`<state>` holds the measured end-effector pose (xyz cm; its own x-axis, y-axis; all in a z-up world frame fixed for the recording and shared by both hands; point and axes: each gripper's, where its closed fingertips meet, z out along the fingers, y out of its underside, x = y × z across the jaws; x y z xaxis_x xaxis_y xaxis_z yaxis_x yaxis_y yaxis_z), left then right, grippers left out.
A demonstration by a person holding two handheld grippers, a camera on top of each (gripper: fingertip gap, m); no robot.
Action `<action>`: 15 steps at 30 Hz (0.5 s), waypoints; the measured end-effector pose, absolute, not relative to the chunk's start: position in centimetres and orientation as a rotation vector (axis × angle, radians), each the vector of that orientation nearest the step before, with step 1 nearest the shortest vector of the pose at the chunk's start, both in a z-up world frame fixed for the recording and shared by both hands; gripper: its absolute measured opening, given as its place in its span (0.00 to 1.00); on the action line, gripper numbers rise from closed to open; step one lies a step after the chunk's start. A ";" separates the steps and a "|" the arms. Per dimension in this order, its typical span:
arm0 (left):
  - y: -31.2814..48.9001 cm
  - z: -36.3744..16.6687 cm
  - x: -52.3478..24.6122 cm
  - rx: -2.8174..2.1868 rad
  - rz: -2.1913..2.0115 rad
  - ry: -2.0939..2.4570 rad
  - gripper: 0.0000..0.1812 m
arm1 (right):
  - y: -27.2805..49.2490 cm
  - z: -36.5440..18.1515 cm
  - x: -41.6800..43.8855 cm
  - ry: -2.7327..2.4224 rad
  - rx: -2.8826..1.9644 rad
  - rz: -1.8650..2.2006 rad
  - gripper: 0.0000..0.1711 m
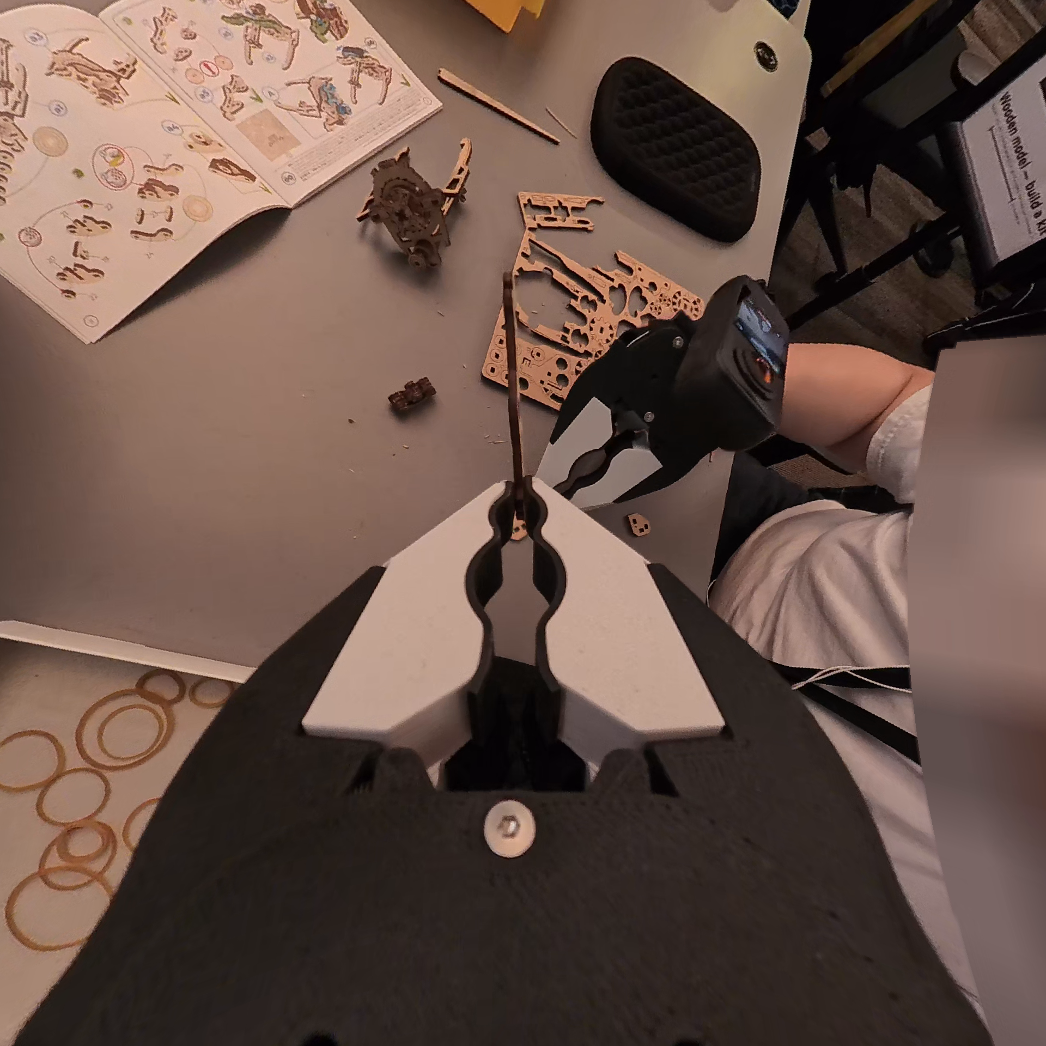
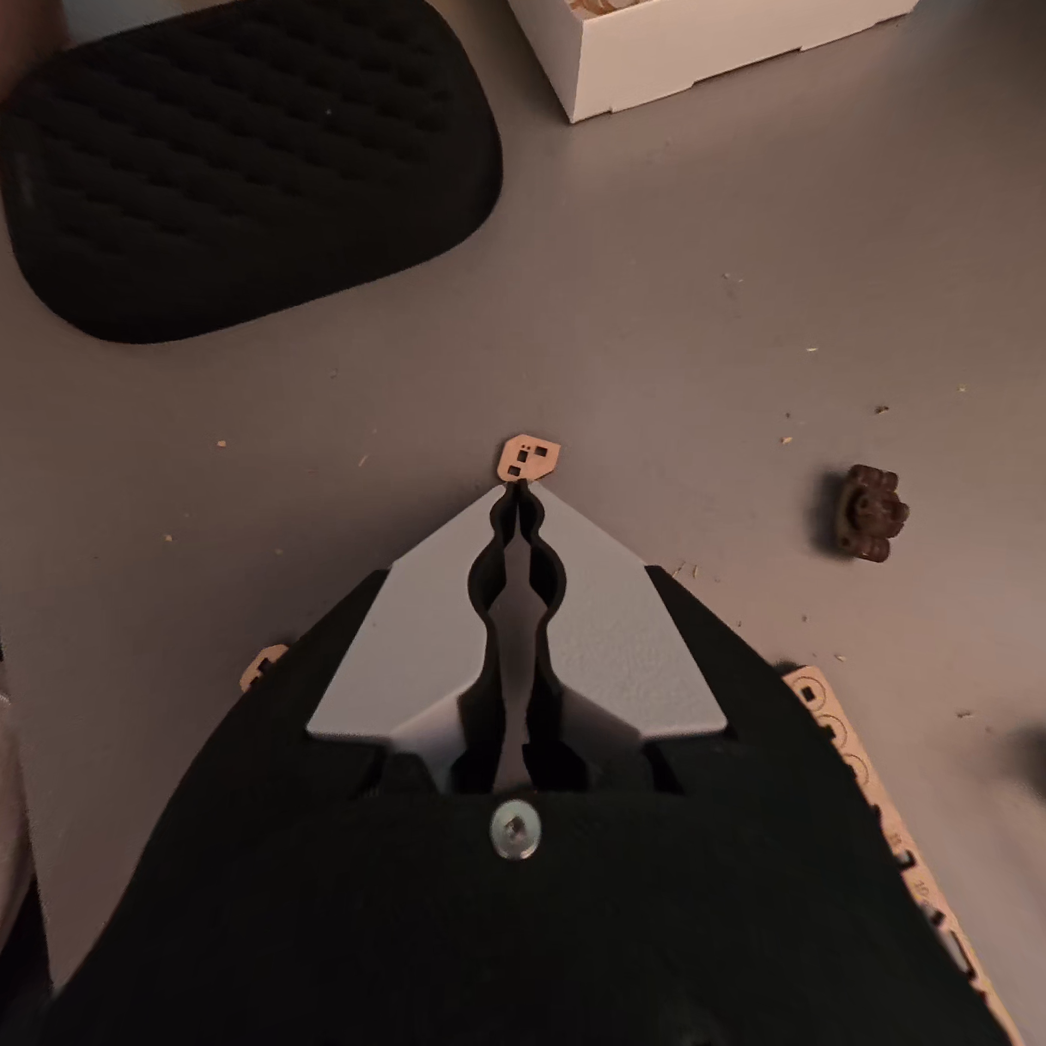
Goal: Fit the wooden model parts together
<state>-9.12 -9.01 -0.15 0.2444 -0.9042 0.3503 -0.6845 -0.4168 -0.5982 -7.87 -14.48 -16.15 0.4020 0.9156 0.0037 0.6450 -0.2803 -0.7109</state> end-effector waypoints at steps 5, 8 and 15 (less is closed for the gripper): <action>-8.8 -0.7 -8.9 -2.222 -0.950 1.472 0.01 | -15.0 -16.2 -7.9 -1.329 -2.052 0.562 0.00; -8.7 -1.1 -8.8 -2.237 -0.943 1.470 0.01 | -15.3 -16.2 -8.7 -1.342 -2.021 0.607 0.00; -8.5 -1.7 -8.7 -2.257 -0.926 1.472 0.01 | -14.9 -15.8 -7.4 -1.428 -1.959 0.556 0.08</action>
